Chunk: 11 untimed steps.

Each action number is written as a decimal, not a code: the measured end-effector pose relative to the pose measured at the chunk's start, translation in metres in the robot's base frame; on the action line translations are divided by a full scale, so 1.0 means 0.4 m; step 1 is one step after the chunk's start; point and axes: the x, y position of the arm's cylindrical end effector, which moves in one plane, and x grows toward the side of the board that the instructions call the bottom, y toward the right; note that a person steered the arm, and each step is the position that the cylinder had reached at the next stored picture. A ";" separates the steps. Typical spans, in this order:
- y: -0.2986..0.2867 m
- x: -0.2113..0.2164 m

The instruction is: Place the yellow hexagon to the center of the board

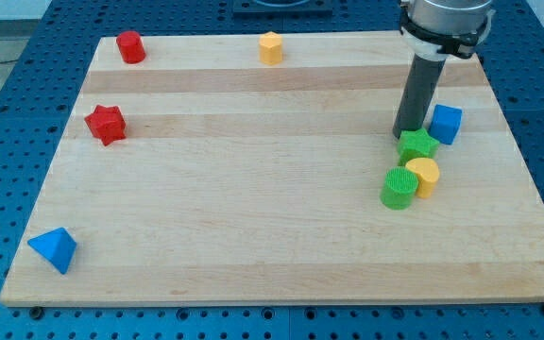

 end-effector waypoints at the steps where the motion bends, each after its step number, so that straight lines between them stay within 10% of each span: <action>1: 0.000 0.026; 4: -0.160 -0.001; 7: -0.653 -0.350; 11: -0.511 -0.541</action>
